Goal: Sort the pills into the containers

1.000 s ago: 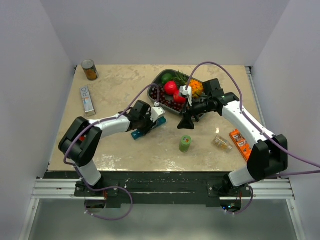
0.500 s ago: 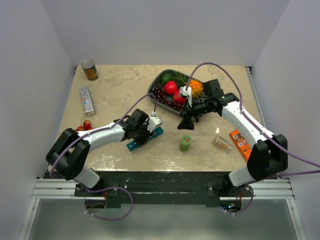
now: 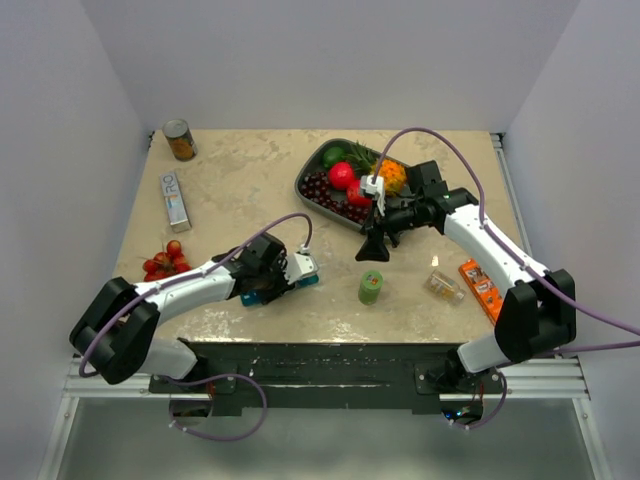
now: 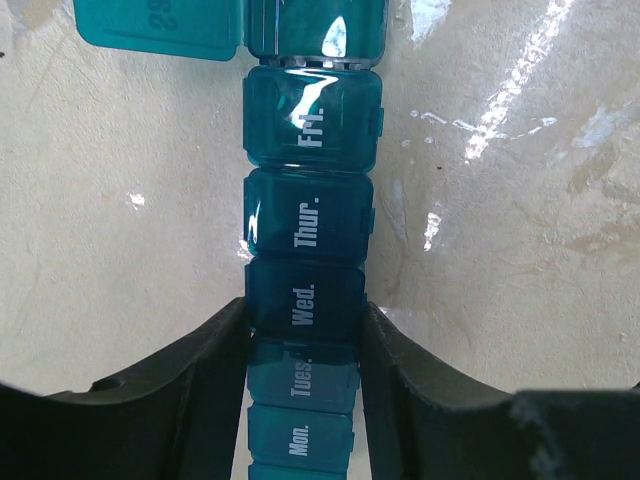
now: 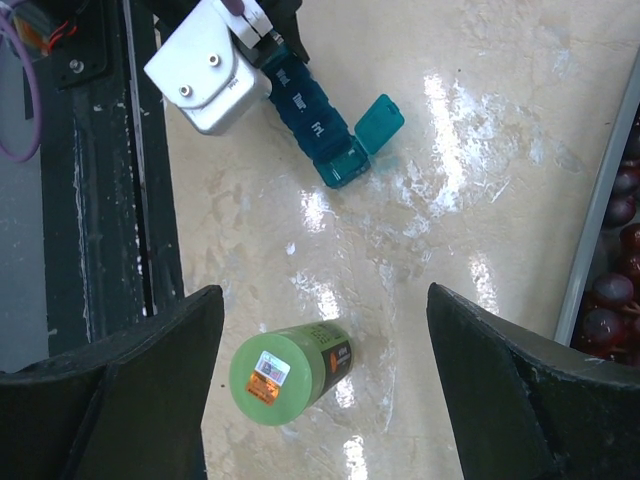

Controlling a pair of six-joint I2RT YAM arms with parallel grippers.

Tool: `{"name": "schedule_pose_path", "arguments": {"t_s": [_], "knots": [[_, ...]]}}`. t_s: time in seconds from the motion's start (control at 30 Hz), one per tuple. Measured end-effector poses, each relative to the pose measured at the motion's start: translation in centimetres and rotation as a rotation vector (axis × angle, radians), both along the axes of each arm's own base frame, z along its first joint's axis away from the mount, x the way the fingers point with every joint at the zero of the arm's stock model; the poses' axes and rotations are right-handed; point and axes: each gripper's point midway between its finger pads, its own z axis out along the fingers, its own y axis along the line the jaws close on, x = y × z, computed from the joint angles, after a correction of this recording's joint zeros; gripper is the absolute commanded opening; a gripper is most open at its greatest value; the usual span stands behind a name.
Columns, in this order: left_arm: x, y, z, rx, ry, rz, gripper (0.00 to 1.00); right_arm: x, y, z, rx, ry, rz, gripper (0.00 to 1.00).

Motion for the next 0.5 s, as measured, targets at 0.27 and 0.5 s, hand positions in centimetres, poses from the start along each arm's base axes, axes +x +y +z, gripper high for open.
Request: {"name": "schedule_pose_path", "arguments": {"t_s": [0.27, 0.5], "knots": [[0.2, 0.1, 0.3, 0.000, -0.019, -0.003, 0.70, -0.4, -0.3, 0.3, 0.001, -0.025, -0.002, 0.88], [0.7, 0.0, 2.3, -0.038, -0.087, 0.011, 0.74, -0.7, -0.5, 1.1, 0.007, -0.059, -0.001, 0.89]]}}
